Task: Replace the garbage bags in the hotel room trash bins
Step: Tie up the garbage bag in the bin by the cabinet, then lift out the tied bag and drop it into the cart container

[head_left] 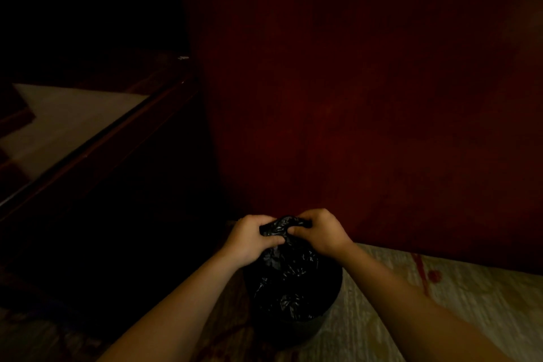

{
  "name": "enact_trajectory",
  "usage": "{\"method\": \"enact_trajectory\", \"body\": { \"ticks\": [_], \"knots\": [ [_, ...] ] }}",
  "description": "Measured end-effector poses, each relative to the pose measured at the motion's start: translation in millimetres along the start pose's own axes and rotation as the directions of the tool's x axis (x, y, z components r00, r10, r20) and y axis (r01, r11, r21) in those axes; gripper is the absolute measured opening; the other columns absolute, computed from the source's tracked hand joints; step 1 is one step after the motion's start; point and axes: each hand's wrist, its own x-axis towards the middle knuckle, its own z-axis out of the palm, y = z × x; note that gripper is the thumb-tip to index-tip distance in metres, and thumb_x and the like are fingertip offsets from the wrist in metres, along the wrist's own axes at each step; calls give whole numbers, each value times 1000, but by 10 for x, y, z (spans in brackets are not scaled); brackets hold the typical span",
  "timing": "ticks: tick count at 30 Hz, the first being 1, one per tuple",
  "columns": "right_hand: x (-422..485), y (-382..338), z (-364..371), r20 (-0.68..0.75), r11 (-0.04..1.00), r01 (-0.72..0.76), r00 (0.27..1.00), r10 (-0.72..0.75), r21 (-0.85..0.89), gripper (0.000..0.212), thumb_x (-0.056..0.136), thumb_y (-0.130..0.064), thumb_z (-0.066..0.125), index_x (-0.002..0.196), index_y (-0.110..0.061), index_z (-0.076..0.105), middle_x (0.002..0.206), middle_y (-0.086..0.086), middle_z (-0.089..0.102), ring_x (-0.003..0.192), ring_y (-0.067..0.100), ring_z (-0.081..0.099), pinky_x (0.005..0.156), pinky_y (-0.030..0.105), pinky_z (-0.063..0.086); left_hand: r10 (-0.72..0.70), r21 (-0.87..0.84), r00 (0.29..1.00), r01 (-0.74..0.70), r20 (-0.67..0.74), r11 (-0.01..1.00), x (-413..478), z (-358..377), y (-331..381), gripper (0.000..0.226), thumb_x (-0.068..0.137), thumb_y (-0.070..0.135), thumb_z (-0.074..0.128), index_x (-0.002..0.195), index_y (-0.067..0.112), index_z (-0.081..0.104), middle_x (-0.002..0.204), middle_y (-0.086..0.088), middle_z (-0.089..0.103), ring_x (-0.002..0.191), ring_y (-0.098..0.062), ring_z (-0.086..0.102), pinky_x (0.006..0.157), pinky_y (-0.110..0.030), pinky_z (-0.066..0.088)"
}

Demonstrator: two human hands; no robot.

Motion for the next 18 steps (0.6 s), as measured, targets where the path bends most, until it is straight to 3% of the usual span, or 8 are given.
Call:
{"method": "enact_trajectory", "body": {
  "ticks": [6, 10, 13, 18],
  "knots": [
    [-99, -231, -237, -44, 981, 15, 999, -6, 194, 12, 86, -29, 76, 84, -17, 76, 79, 3, 77, 72, 18, 74, 70, 43, 61, 55, -190, 998, -56, -10, 980, -33, -253, 309, 18, 80, 21, 81, 98, 21, 76, 90, 5, 78, 86, -9, 74, 77, -29, 60],
    [-300, -662, -624, -75, 941, 28, 997, -3, 338, 9, 86, -24, 77, 80, -17, 76, 77, 1, 77, 71, 15, 74, 62, 30, 58, 61, -307, 995, -83, -79, 948, -144, -463, 789, 11, 86, 15, 74, 90, 25, 73, 79, 16, 76, 79, 1, 72, 66, -12, 52],
    [-463, -1062, -1024, -108, 923, -4, 993, 49, 386, 10, 86, -22, 77, 84, -13, 76, 80, 4, 77, 72, 17, 75, 63, 31, 60, 42, -355, 996, -66, -75, 933, -220, -706, 1311, 10, 87, 17, 72, 97, 14, 76, 89, 0, 78, 85, -12, 74, 70, -19, 56],
    [-824, -1744, -1826, -167, 928, -12, 983, 80, 373, 8, 88, -24, 75, 82, -18, 74, 75, -3, 75, 67, 10, 73, 57, 25, 56, 50, -328, 999, -54, -22, 943, -358, -1133, 2395, 8, 87, 18, 74, 94, 20, 77, 90, 0, 78, 85, -15, 75, 80, -35, 60]
  ]
}}
